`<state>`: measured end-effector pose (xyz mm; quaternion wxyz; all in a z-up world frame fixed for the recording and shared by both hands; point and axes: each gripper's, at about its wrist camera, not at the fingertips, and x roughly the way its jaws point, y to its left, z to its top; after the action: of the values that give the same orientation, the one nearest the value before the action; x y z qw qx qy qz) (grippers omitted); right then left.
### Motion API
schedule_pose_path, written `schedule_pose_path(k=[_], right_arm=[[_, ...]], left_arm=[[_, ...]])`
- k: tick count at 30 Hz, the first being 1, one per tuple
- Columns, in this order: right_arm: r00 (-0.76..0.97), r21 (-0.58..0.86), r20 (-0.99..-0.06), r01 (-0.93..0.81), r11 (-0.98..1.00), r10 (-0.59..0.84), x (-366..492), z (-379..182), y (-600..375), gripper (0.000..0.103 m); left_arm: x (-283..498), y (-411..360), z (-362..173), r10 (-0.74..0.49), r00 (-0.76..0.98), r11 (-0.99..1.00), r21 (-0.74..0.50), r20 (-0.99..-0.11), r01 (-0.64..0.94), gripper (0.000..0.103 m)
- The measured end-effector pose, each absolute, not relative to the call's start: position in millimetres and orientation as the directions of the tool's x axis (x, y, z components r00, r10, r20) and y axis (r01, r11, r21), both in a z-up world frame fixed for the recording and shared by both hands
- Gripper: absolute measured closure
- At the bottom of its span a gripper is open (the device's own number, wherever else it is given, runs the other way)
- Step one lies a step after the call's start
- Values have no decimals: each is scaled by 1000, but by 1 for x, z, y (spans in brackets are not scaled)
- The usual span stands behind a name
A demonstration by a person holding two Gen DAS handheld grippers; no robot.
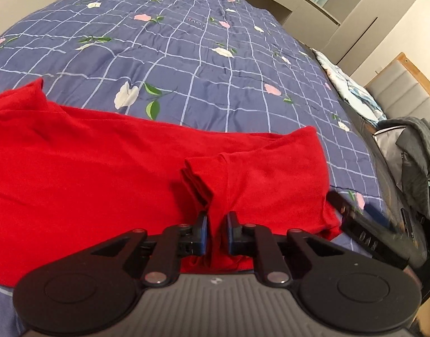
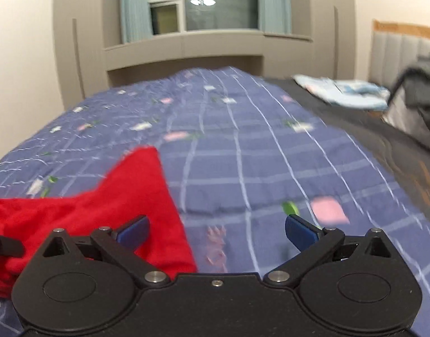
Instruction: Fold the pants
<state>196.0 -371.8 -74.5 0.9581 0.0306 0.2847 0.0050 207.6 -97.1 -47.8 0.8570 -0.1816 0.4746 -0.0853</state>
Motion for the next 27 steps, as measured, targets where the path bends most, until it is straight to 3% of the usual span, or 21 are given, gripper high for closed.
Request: schedule_pose_path(k=[6, 11, 14, 16, 18, 19, 23, 25, 27], right_arm=[[854, -4, -515, -91, 996, 75, 237, -70, -355, 1], [794, -55, -604, -122, 991, 65, 274, -95, -350, 1], [803, -36, -592, -109, 993, 67, 268, -91, -354, 1], [816, -28, -575, -85, 996, 54, 258, -84, -356, 1], [826, 11, -560, -63, 998, 59, 242, -78, -358, 1], [829, 34, -556, -52, 998, 62, 233, -76, -359, 1], [830, 92, -553, -21, 996, 69, 204, -77, -363, 1], [802, 92, -594, -7, 996, 60, 203, -89, -363, 1], [784, 107, -618, 9, 994, 59, 205, -100, -364, 0]], left_arm=[[208, -102, -55, -298, 522, 931, -364, -799, -26, 89], [209, -103, -57, -294, 522, 935, -355, -801, -18, 89], [207, -105, -56, -289, 525, 938, -345, -800, -9, 86], [206, -103, -55, -277, 520, 939, -341, -808, -31, 63], [205, -98, -56, -266, 511, 935, -347, -817, -68, 49], [204, -94, -58, -268, 508, 931, -356, -819, -83, 46], [207, -92, -63, -283, 497, 924, -372, -820, -88, 50], [208, -96, -62, -306, 493, 922, -383, -814, -60, 67], [208, -101, -61, -306, 494, 923, -381, -813, -55, 74]])
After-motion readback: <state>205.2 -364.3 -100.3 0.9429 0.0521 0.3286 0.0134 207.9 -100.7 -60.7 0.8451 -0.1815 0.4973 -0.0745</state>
